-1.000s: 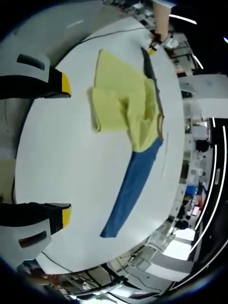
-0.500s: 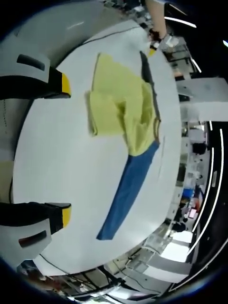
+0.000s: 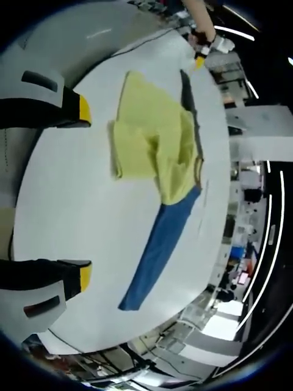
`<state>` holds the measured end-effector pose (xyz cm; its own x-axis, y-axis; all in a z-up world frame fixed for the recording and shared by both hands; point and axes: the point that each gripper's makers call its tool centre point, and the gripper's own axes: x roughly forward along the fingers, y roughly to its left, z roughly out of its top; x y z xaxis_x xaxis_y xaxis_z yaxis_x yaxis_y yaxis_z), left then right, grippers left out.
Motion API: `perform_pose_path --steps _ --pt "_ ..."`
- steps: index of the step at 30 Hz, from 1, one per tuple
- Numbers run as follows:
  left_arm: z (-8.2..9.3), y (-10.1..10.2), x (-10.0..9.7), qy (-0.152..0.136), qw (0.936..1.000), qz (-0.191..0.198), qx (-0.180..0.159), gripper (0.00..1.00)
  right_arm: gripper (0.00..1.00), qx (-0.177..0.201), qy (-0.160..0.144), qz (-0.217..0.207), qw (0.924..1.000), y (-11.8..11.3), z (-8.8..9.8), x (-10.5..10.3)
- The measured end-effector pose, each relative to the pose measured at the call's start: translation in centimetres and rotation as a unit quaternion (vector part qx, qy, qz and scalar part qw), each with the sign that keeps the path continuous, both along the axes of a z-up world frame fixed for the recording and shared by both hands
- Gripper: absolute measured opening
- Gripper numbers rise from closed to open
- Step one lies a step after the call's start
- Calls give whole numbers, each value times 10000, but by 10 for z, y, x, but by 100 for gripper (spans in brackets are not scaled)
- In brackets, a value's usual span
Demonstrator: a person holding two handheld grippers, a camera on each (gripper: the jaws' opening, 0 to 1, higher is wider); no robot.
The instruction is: Fold the garment on the visible template until the final outline fits inside the template.
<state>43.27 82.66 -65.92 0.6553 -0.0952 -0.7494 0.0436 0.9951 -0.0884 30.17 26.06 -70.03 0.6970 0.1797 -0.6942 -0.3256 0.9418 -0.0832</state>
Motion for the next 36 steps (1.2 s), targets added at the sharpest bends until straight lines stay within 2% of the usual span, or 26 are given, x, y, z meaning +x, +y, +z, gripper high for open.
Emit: perform_pose_path --steps 6,9,15,20,27,31,36 --pt "20 -25 -26 -216 9997 -49 -106 91 88 76 -78 -27 9999 0 4 1" --pt "23 -34 -38 -222 9997 -80 -66 91 88 96 -116 8 9999 2 5 2" --pt "23 -60 -66 -176 9995 -173 -199 91 88 108 -176 112 9997 5 7 1" --pt "25 -68 -77 -169 9994 -206 -202 91 87 131 -219 191 9995 8 8 1" --pt "28 -91 -92 -187 9991 -331 -204 91 87 145 -250 295 9991 11 9 0" --pt "30 -118 -108 -180 9983 -462 -316 90 86 157 -275 326 9990 12 11 0" --pt "18 -160 -130 59 9956 -687 -628 90 84 226 -270 398 9986 15 11 -1"
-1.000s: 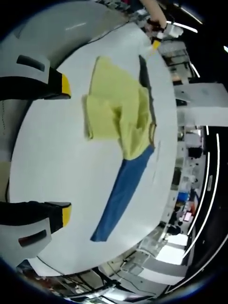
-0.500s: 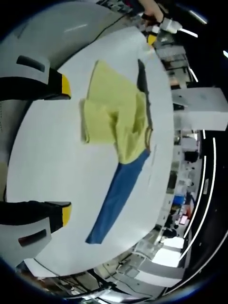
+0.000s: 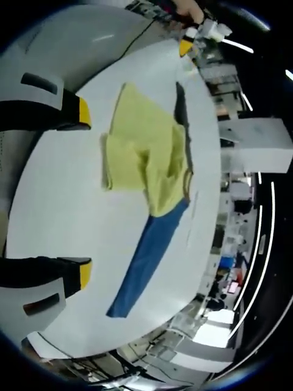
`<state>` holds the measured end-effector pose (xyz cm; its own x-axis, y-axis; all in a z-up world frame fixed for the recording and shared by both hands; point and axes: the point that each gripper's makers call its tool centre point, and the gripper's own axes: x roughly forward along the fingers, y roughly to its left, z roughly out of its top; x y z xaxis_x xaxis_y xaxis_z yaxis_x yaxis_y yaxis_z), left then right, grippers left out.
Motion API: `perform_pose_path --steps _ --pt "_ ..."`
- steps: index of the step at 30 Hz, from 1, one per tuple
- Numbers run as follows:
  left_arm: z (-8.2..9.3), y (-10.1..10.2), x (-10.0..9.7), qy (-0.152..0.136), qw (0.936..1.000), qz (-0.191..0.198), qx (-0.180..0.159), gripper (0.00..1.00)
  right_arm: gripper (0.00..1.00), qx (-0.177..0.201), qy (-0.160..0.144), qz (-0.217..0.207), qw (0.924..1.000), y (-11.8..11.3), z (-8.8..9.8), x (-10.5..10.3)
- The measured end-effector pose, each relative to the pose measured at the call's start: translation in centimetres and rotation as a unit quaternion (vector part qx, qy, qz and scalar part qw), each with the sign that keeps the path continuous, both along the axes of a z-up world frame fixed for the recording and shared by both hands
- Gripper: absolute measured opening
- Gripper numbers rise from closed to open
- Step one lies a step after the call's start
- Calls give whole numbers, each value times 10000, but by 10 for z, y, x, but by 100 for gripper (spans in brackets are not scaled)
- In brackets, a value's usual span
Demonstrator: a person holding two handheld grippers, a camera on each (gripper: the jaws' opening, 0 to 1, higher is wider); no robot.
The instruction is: Fold the garment on the visible template until the final outline fits inside the template.
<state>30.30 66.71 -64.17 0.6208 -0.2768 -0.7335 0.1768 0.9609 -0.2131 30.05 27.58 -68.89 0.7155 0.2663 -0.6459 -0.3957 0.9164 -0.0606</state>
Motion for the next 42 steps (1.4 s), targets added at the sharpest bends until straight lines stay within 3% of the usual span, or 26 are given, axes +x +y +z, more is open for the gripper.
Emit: perform_pose_path --steps 5,16,30,42 --pt "-21 -32 -21 285 9993 -201 -144 90 84 -24 -66 43 10000 1 2 0" --pt "-44 -56 -43 541 9971 -484 -222 90 84 -5 -67 73 10000 2 1 0" --pt "-53 -63 -45 633 9959 -610 -225 90 84 -40 -23 76 10000 2 0 0" --pt "-59 -72 -37 711 9943 -733 -297 84 83 -65 60 137 9999 4 -2 -2"
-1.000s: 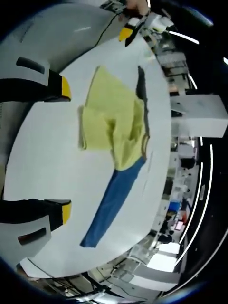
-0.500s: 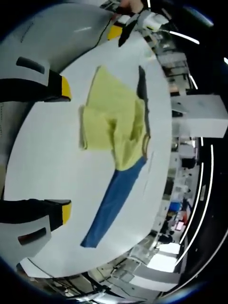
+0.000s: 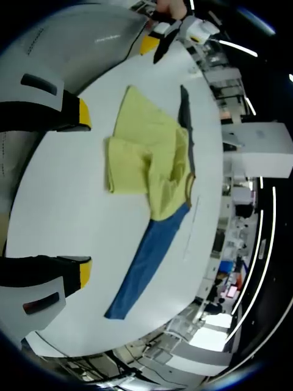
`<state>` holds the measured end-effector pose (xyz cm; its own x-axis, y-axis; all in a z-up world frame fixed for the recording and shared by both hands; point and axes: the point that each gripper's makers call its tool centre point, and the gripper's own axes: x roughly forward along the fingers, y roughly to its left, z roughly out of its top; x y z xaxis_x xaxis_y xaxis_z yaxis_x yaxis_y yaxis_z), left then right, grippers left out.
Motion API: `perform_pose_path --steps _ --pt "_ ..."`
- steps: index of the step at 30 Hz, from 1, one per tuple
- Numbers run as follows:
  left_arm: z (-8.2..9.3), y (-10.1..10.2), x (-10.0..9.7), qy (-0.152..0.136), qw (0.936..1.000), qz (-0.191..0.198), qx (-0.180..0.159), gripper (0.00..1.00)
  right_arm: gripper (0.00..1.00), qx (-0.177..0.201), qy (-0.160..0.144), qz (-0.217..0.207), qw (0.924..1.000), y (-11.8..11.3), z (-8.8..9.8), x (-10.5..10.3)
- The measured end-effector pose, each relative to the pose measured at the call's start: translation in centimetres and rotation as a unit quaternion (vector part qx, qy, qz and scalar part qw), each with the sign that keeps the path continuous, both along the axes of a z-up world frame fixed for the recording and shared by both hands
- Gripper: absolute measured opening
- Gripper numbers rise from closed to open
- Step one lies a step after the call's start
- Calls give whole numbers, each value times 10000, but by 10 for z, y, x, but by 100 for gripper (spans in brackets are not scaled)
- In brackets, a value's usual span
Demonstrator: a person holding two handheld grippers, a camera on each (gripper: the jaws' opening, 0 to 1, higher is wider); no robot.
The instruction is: Fold the garment on the visible template until the final outline fits inside the template.
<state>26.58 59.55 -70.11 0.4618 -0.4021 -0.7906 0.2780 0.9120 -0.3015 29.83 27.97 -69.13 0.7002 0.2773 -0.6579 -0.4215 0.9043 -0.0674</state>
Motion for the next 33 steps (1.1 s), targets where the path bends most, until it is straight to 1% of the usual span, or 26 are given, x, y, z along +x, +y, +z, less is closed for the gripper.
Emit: perform_pose_path --steps 4,7,9,11,12,13,15,17,18,19,20,21,22,26,29,31,33 --pt "-3 -7 2 42 10000 -36 -65 83 82 -8 66 55 10000 2 -2 -1" --pt "-8 -12 5 103 9999 -52 -107 82 77 -25 213 214 9995 6 -6 -3" --pt "-10 -15 7 121 9998 -76 -127 81 75 -24 231 277 9993 9 -7 -2" --pt "-14 -18 11 165 9996 -193 -96 79 73 2 248 338 9991 13 -8 2" --pt "-16 -18 13 174 9996 -210 -88 78 72 57 250 345 9991 15 -8 4" --pt "-17 -19 15 189 9995 -224 -93 76 71 339 275 255 9987 23 -10 6" --pt "-19 -20 19 195 9995 -229 -117 73 70 610 405 192 9971 34 -15 6" --pt "-20 -23 22 196 9994 -225 -156 68 68 488 422 284 9975 43 -21 5" --pt "-20 -25 24 192 9994 -222 -171 66 66 454 416 422 9972 52 -22 4" --pt "-21 -27 25 172 9994 -235 -178 64 64 450 413 470 9970 54 -22 3" --pt "-22 -30 27 153 9993 -272 -184 62 64 463 395 637 9961 65 -23 4" --pt "-23 -32 27 150 9993 -295 -189 60 63 457 397 663 9960 67 -23 4" --pt "-27 -32 30 167 9992 -308 -202 57 62 426 409 775 9952 72 -24 5" --pt "-34 -34 36 203 9990 -316 -228 53 54 403 376 913 9943 80 -25 14" --pt "-39 -35 39 229 9990 -327 -212 49 51 460 423 912 9939 82 -28 23" --pt "-43 -34 41 261 9990 -300 -193 47 47 474 463 949 9933 84 -30 25" --pt "-47 -34 41 323 9989 -287 -174 45 46 497 510 987 9926 86 -32 26"
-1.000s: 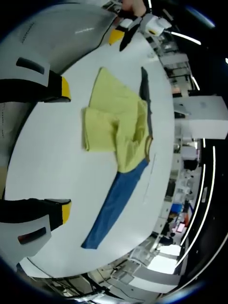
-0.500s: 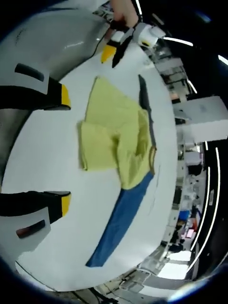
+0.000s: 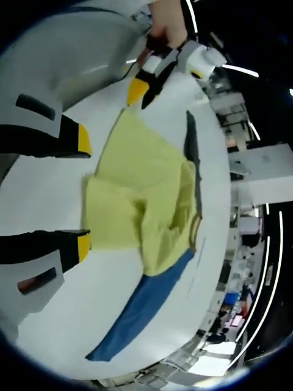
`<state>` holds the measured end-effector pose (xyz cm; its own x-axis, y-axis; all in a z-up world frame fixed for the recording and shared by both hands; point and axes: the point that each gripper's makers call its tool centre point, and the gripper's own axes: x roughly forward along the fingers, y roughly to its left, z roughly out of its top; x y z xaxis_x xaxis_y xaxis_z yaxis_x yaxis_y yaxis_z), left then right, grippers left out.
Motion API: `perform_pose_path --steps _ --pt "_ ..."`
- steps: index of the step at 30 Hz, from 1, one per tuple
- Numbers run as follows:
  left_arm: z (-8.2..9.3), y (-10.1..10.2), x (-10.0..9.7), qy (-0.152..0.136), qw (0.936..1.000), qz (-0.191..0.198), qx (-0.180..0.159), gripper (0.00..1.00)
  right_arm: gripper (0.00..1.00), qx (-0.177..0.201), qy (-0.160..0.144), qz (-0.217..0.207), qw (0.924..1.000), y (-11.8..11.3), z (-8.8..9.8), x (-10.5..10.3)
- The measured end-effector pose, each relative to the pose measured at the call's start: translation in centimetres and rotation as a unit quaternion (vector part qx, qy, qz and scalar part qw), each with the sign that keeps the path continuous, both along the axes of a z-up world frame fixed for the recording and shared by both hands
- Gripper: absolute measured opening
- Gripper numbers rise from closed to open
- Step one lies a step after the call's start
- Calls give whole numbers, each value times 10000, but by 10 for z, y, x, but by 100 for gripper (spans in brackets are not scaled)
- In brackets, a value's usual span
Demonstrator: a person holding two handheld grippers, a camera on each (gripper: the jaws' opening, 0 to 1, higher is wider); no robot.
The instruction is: Fold the garment on the visible template until the final outline fits inside the template.
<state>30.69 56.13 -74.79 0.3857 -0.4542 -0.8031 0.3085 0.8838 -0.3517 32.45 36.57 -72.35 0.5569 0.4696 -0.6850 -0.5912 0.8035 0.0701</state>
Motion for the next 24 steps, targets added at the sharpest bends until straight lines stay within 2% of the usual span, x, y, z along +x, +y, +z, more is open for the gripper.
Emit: perform_pose_path --steps 6,8,13,18,24 --pt "-5 -3 1 118 9999 42 5 38 37 69 119 250 9996 13 -6 0" --pt "-7 -4 1 154 9999 -1 39 37 37 -48 157 433 9989 20 -10 -1" --pt "-11 -5 1 289 9996 -42 67 36 36 -63 113 628 9979 32 -13 6" --pt "-12 -2 3 330 9994 8 105 31 31 -193 112 726 9971 35 -19 14" --pt "-13 -3 6 356 9993 15 130 26 22 -373 148 875 9954 36 -26 13"
